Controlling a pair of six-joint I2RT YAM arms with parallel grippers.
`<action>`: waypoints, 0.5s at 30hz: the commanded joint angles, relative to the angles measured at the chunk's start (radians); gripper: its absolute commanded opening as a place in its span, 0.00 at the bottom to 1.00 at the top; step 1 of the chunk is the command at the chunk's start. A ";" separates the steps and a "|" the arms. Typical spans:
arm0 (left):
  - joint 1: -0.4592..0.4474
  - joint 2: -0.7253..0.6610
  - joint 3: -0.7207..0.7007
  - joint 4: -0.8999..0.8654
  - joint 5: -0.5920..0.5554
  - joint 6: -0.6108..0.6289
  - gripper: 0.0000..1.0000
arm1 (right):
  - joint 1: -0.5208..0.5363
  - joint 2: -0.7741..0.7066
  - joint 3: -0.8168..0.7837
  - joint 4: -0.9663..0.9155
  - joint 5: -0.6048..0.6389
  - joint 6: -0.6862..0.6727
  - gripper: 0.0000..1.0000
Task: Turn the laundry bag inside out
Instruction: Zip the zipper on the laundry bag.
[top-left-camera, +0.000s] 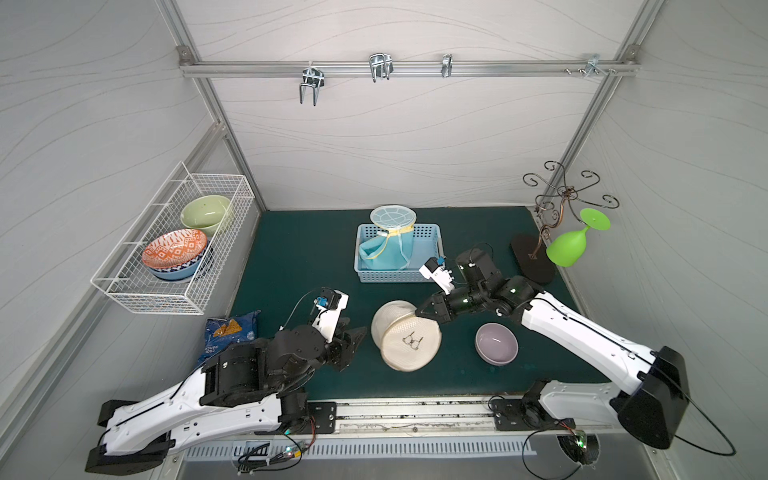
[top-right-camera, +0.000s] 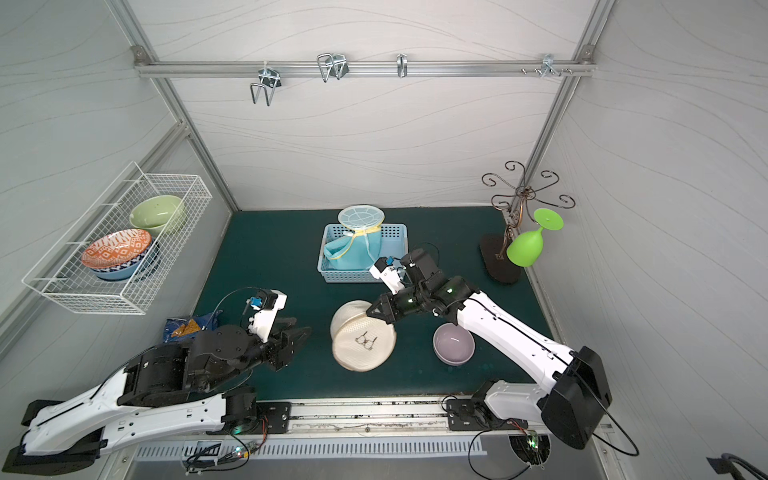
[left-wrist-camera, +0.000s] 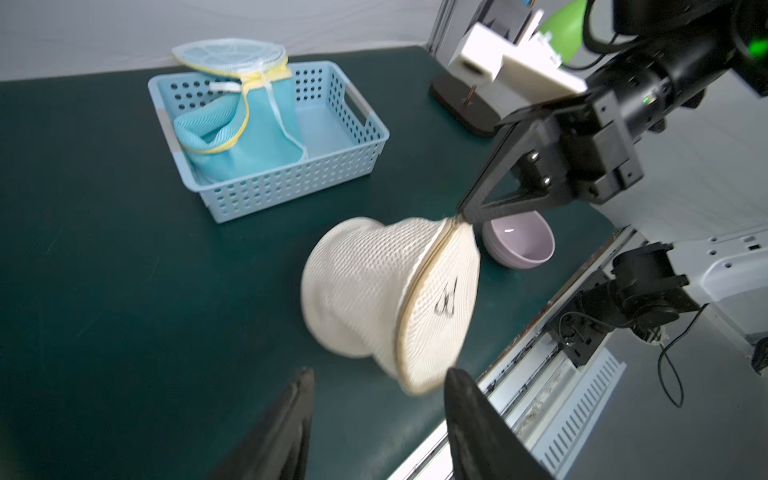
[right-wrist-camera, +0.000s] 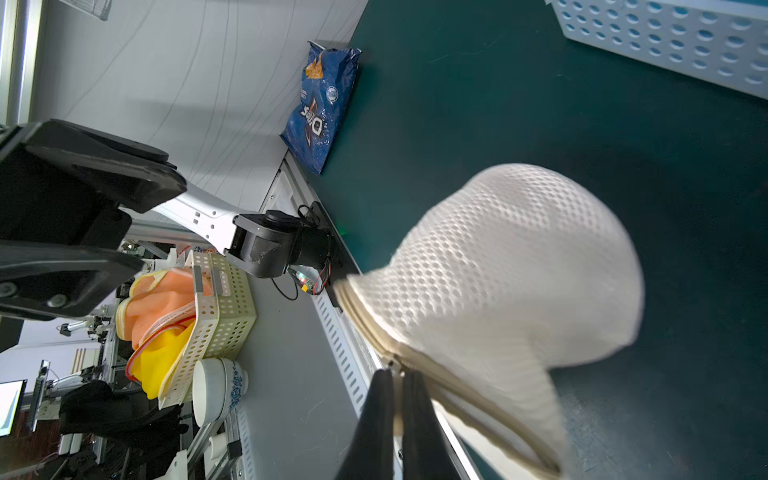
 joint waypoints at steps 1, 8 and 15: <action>-0.002 -0.034 -0.047 0.057 0.037 -0.001 0.56 | 0.005 0.023 0.007 0.037 -0.116 -0.001 0.00; -0.001 0.151 -0.105 0.346 0.131 0.161 0.58 | 0.071 0.100 0.075 0.005 -0.115 -0.037 0.00; -0.001 0.247 -0.158 0.442 0.072 0.149 0.58 | 0.085 0.087 0.061 0.044 -0.072 0.027 0.00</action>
